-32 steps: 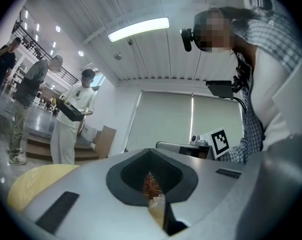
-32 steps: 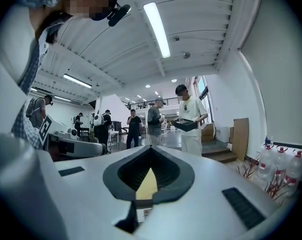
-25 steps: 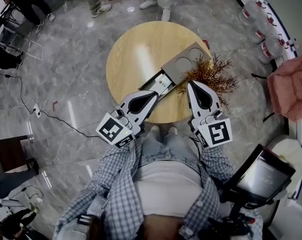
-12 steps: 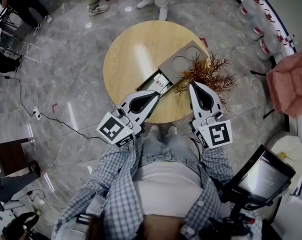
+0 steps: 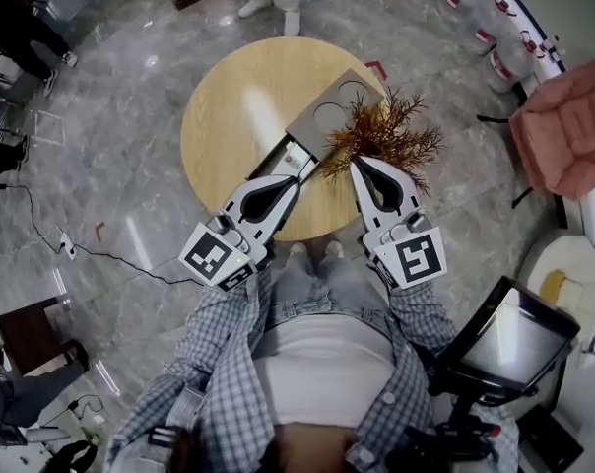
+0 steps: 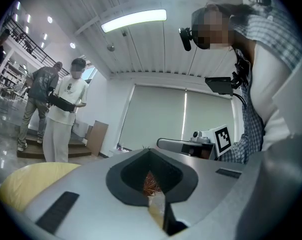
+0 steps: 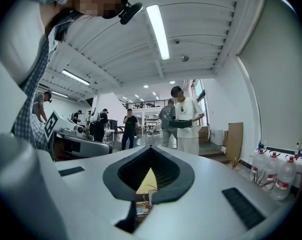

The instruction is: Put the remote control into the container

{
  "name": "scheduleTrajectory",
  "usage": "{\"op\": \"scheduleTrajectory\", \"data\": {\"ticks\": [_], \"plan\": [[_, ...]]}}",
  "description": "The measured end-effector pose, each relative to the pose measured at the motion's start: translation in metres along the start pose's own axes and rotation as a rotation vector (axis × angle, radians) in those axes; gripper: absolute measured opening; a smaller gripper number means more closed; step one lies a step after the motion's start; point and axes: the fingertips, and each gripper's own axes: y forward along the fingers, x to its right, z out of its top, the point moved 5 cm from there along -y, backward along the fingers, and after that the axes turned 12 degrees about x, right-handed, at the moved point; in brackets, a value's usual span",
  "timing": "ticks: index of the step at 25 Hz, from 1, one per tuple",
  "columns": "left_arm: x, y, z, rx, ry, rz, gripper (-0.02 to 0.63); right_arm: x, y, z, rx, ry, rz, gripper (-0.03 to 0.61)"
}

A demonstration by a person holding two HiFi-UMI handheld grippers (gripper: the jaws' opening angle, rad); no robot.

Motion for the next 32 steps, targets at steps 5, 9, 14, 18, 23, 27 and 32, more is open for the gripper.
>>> {"op": "scheduleTrajectory", "data": {"ticks": [5,9,14,18,23,27,32], "plan": [[0.0018,0.0024,-0.0011,0.0,-0.002,-0.005,0.008,0.0022,-0.0029,0.0024,0.021,0.019,-0.006,0.006],[0.0018,0.0024,-0.0019,0.0,-0.003,-0.002,0.008,0.0044,-0.0025,0.0023,0.018,0.015,-0.009,0.006],[0.0022,0.0025,-0.0005,0.004,0.002,0.001,0.008,0.0041,-0.0024,0.003,0.017,0.008,-0.001,0.006],[0.0022,0.002,-0.0008,0.004,0.0,0.004,0.008,0.0042,-0.0026,0.004,0.018,0.019,0.0,0.006],[-0.0015,-0.0019,-0.0018,0.004,-0.003,0.016,0.008,0.0027,-0.0014,0.006,0.017,0.013,0.009,0.006],[-0.0021,-0.0031,-0.0002,0.008,-0.004,0.022,0.008,0.0023,-0.0015,0.0073,0.02,0.031,0.009,0.006],[-0.003,-0.0057,0.0032,0.012,0.001,0.025,0.008,-0.0025,0.0,0.0101,0.022,0.025,0.027,0.006]]}}
